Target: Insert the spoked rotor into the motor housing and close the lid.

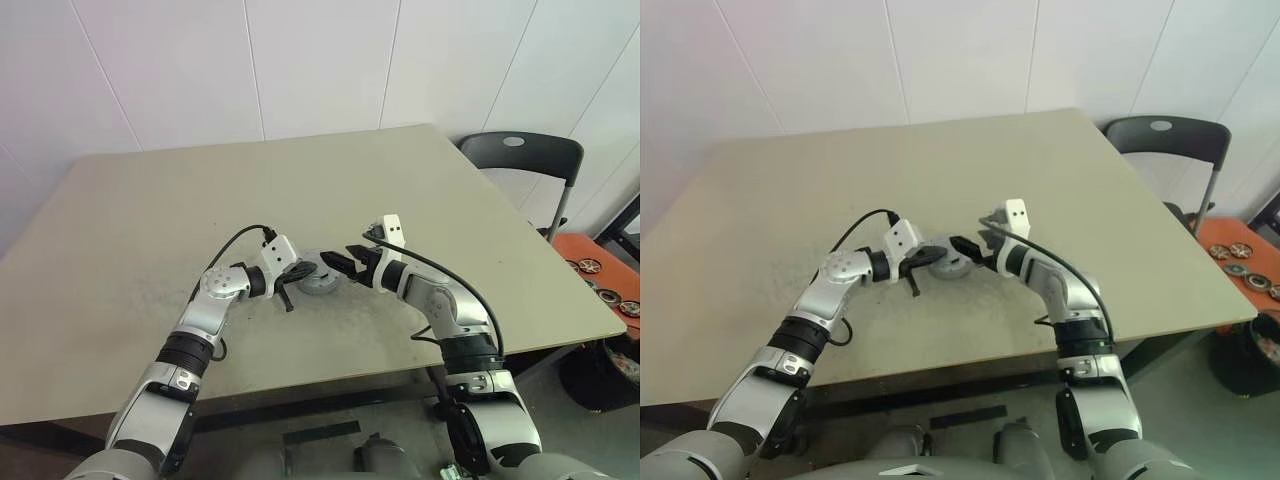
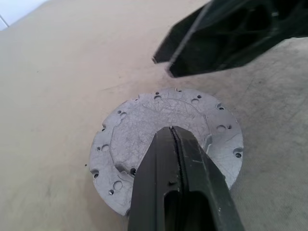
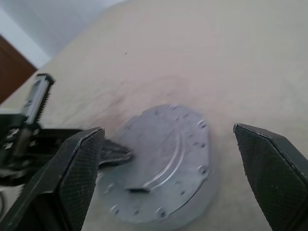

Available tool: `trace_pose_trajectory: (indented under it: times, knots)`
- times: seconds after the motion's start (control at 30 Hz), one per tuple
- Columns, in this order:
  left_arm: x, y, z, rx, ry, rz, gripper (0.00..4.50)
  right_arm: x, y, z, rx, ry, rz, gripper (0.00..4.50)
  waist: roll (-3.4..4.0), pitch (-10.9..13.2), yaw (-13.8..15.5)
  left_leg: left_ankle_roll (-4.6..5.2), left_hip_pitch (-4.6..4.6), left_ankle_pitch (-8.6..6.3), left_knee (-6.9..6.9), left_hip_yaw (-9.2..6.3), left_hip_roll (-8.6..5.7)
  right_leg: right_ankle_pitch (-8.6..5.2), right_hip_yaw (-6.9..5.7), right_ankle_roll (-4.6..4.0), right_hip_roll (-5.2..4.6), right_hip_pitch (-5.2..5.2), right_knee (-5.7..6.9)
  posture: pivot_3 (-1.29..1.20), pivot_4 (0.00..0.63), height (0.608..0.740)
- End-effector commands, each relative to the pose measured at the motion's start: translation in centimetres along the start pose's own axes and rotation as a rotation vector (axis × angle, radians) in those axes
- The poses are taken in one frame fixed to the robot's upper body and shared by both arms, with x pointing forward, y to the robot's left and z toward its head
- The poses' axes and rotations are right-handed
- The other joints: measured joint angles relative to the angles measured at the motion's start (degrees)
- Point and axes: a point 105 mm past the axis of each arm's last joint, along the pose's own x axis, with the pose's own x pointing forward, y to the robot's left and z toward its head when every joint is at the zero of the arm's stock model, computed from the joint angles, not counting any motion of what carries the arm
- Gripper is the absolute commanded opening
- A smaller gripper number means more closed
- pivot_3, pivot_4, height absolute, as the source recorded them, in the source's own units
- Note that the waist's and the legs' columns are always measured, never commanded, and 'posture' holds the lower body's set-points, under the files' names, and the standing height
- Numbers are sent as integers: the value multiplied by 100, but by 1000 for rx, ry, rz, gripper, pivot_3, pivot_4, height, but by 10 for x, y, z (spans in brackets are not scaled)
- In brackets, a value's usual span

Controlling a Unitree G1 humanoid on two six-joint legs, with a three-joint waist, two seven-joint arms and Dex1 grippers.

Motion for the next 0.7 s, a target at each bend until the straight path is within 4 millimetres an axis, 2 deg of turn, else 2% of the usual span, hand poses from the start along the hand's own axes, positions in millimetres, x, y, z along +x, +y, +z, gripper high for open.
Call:
trace_pose_trajectory:
  times: [0.03, 0.17, 0.4, 0.53, 0.7]
  knots:
    - [-7, -3, -19, -15, 68, 4, 0, -4, 2, 5, 42, -3, -2, 4470, 0, 0, 8, 0, 1, 0, 0, 0, 0, 0, 0, 0, 0, 0, 1, 0, 0, 740]
    - [-8, -1, -17, -22, 53, 24, 0, -1, -12, -5, 183, 63, -90, 4470, 0, -1, 15, 0, 3, 0, 8, 1, 0, 0, 1, -1, 0, 5, 4, 0, 0, 740]
    - [-7, 1, -12, -21, 34, 33, 0, 3, -32, -6, 259, 75, -214, 4470, 0, -2, 11, 0, 6, 0, 13, 3, 0, 1, 5, -2, 1, 6, 9, 0, 0, 740]
    - [-7, 1, -12, -21, 30, 35, 0, 6, -27, -10, 381, 88, -177, 4470, -1, -2, 11, 0, 6, 0, 21, 4, 0, 1, 6, -2, 1, 11, 11, 0, 0, 740]
    - [-7, 2, -11, -14, 29, 35, 0, 14, -8, -14, 587, 109, -85, 4470, -1, -3, 4, 0, 6, 0, 25, 3, -1, 1, 12, -2, 4, 11, 16, 0, 0, 740]
